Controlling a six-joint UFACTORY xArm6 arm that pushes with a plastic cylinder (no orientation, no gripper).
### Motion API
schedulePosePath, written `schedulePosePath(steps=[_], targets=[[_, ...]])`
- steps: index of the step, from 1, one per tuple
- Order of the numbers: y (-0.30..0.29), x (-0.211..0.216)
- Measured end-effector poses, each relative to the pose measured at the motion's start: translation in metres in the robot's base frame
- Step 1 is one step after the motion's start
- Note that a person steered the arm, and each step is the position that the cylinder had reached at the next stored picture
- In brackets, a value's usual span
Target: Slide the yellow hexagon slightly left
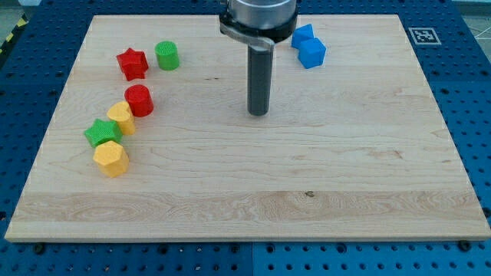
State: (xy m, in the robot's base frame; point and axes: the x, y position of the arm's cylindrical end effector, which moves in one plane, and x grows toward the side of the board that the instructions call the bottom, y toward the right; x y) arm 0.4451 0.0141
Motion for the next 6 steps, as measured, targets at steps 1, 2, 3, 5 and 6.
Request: schedulePosePath(steps=[1,2,3,5,6], targets=[[-0.007,0.051],[-0.033,0.078],[-0.089,0.087],[-0.240,0.092],[-0.302,0.102]])
